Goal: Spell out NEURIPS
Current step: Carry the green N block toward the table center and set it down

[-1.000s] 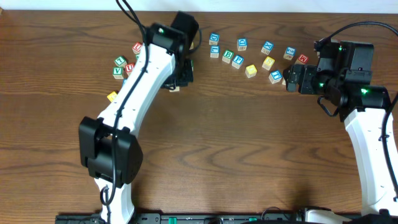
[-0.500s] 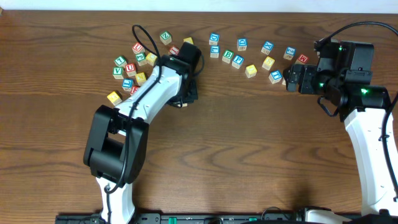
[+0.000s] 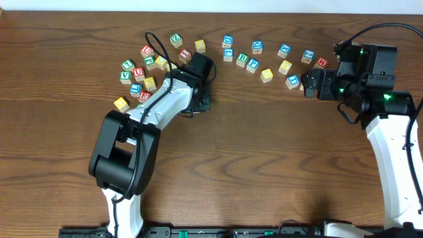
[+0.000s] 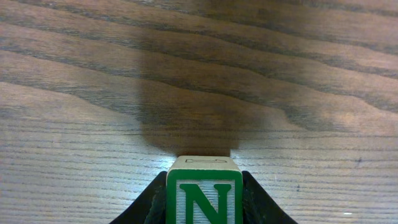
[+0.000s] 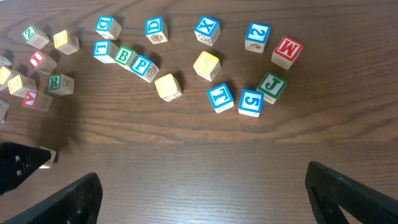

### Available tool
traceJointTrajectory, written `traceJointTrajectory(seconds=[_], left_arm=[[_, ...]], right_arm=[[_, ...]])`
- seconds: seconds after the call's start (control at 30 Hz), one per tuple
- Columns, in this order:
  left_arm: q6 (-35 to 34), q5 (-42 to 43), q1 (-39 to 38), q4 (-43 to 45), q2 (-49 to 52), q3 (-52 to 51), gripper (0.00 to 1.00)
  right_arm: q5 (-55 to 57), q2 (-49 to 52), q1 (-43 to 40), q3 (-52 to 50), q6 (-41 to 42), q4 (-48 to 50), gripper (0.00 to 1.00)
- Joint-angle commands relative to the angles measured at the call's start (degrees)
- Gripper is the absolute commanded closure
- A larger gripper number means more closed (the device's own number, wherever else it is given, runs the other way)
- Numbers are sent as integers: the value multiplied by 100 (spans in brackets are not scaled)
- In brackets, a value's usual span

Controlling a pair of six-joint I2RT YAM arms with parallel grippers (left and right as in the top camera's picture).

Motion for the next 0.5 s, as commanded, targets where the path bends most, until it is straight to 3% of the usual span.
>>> traceJointTrajectory(seconds=[0.0, 0.17, 0.2, 0.27, 0.47], left_arm=[[205, 11, 0, 0, 52, 0, 73], [203, 11, 0, -13, 52, 0, 72], [203, 11, 0, -15, 52, 0, 64], [203, 11, 0, -13, 52, 0, 61], [203, 11, 0, -15, 52, 0, 60]], right_arm=[[-35, -26, 26, 118, -48, -22, 1], [-35, -26, 26, 118, -48, -22, 1], [-35, -26, 26, 118, -48, -22, 1], [-35, -26, 26, 118, -46, -22, 1], [-35, -26, 26, 118, -48, -22, 1]])
